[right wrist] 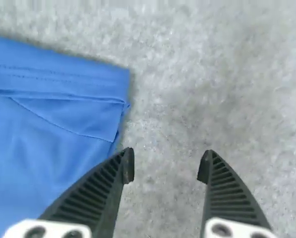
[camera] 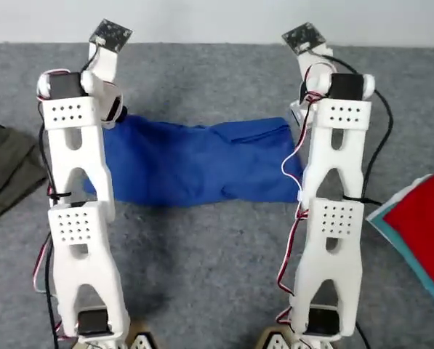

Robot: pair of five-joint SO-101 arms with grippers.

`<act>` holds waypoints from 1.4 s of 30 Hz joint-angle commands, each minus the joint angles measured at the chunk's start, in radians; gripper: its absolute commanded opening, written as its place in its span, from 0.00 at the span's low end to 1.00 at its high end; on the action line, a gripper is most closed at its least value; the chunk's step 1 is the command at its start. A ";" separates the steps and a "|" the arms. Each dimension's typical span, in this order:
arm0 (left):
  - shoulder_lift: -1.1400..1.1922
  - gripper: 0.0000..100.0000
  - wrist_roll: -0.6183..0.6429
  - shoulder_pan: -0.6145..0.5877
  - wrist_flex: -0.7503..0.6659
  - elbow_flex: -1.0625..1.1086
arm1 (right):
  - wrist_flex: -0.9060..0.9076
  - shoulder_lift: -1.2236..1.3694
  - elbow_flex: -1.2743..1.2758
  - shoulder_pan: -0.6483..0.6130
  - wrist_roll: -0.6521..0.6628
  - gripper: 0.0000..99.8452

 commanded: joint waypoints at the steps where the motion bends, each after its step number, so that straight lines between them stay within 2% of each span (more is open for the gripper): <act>1: -0.046 0.16 0.017 -0.089 0.035 0.002 | 0.047 -0.139 0.210 0.001 0.020 0.22; 4: -0.103 0.16 -0.006 -0.127 0.035 0.154 | 0.044 -0.285 0.519 -0.016 0.115 0.22; 7: -0.224 0.16 -0.089 -0.130 0.035 0.351 | 0.044 -0.446 0.784 -0.027 0.187 0.22; 12: -0.489 0.16 -0.204 -0.086 0.035 0.776 | 0.036 -0.670 1.091 0.016 0.207 0.22; 15: -0.572 0.16 -0.293 -0.057 0.023 1.015 | -0.007 -0.685 1.247 0.019 0.207 0.22; 17: -0.577 0.16 -0.302 -0.048 -0.012 1.101 | -0.070 -0.679 1.315 0.019 0.206 0.22; 21: -0.577 0.16 -0.262 -0.049 -0.140 1.168 | -0.163 -0.676 1.352 0.008 0.199 0.22; 25: -0.562 0.16 -0.253 -0.037 -0.199 1.168 | -0.213 -0.674 1.350 -0.042 0.199 0.22; 30: -0.470 0.16 -0.253 -0.032 -0.230 1.165 | -0.280 -0.615 1.346 -0.093 0.198 0.22; 34: -0.397 0.16 -0.252 -0.032 -0.232 1.165 | -0.326 -0.533 1.346 -0.096 0.144 0.22; 36: -0.373 0.15 -0.252 -0.031 -0.233 1.165 | -0.351 -0.496 1.346 -0.093 0.143 0.19; 39: -0.347 0.09 -0.252 -0.026 -0.229 1.145 | -0.381 -0.466 1.346 -0.071 0.133 0.02; 42: -0.321 0.01 -0.252 -0.032 -0.216 1.081 | -0.386 -0.464 1.346 -0.039 0.107 0.02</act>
